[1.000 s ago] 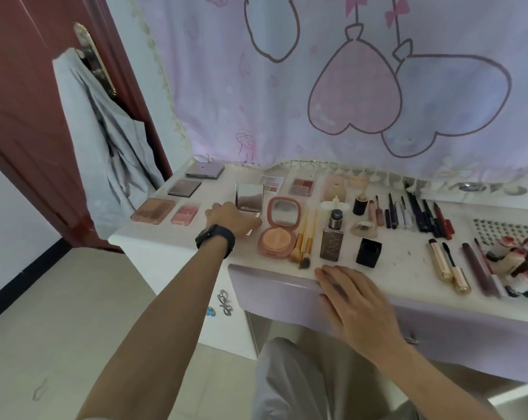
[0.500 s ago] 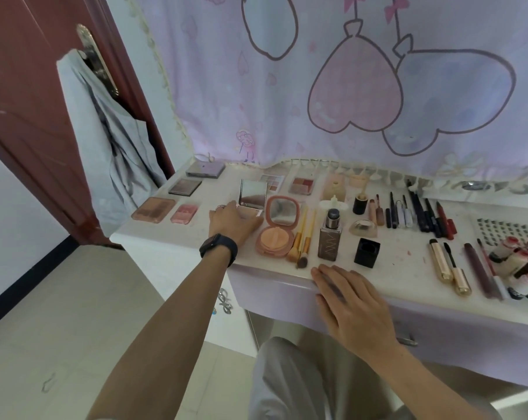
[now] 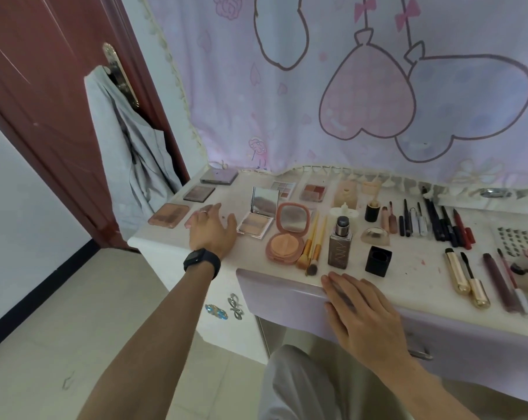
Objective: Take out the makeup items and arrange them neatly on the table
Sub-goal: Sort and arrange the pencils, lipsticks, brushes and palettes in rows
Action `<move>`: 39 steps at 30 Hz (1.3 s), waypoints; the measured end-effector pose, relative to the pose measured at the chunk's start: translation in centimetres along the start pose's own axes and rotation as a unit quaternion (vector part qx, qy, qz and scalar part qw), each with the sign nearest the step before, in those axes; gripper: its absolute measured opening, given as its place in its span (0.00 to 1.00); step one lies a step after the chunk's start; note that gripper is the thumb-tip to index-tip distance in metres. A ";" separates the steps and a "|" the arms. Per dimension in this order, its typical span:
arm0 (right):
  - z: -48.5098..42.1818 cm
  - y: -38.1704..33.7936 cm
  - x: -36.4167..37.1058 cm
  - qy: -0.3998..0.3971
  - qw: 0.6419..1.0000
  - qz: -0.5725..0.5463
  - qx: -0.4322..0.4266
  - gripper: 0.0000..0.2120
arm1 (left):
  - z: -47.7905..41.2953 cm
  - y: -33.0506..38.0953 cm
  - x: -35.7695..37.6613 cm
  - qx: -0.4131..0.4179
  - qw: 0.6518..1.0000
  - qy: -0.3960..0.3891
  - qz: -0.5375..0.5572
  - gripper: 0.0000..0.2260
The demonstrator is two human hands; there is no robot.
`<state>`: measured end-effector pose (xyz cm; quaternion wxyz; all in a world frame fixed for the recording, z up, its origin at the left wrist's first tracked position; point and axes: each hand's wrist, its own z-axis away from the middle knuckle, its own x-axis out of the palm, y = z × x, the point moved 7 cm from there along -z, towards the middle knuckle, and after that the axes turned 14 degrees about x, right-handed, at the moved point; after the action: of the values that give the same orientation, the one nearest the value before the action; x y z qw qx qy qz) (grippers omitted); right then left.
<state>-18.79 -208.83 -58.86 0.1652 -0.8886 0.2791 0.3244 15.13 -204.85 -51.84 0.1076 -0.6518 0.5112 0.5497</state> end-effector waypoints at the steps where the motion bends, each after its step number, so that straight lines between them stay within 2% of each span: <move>1: -0.1 0.0 -0.1 0.004 1.000 -0.001 0.001 0.22 | 0.0 -1.0 -0.4 -0.005 0.999 -0.010 -0.031 0.25; 4: -0.3 -0.1 -0.4 0.013 1.000 -0.004 0.001 0.21 | 0.5 -3.6 -0.3 -0.007 0.994 -0.063 -0.085 0.24; 7: -0.3 -0.2 -0.6 0.013 1.000 -0.004 -0.001 0.20 | 1.3 -4.7 0.3 -0.007 0.991 -0.101 -0.089 0.23; 10: -0.4 -0.2 -0.7 0.013 1.000 -0.005 -0.001 0.20 | 1.3 -4.2 -0.1 0.015 0.993 -0.079 -0.087 0.20; 14: -0.5 -0.3 -0.8 0.010 1.000 -0.009 0.004 0.20 | 1.3 -3.8 -0.7 0.025 0.997 -0.053 -0.053 0.10; 16: -0.5 -0.3 -0.8 0.008 1.000 -0.008 0.003 0.20 | 1.2 -3.9 -0.7 0.033 0.995 -0.069 -0.062 0.08; 19: -0.5 -0.3 -0.9 0.002 1.000 -0.006 0.005 0.20 | 1.5 -4.2 -0.5 0.039 0.990 -0.111 -0.077 0.12; 23: -0.5 -0.3 -0.9 -0.007 1.000 -0.006 0.009 0.21 | 2.7 -3.9 -1.8 0.018 0.996 -0.077 -0.031 0.12; 26: -0.5 -0.3 -1.0 -0.009 1.000 -0.010 0.011 0.21 | 4.4 -4.0 -3.1 -0.065 0.995 -0.023 0.077 0.16; 30: -0.6 -0.4 -1.2 -0.004 1.000 -0.020 0.010 0.20 | 7.3 -2.9 -5.0 -0.127 0.961 0.070 0.237 0.24; 34: -0.7 0.0 -1.3 -0.027 0.999 -0.038 0.026 0.20 | 8.8 0.0 -5.4 -0.152 0.905 0.110 0.382 0.31; 37: -1.4 -0.5 -2.0 -0.082 0.994 -0.058 0.039 0.18 | 10.0 3.1 -5.4 -0.123 0.837 0.080 0.527 0.32; 39: -1.9 -0.5 -2.6 -0.145 0.977 -0.119 0.101 0.16 | 11.1 5.6 -5.4 -0.101 0.799 0.038 0.591 0.30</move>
<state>-19.23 -208.36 -55.67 0.3299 -0.8378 0.1757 0.3980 4.67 -196.63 -49.16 -0.3243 -0.2507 0.7422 0.5301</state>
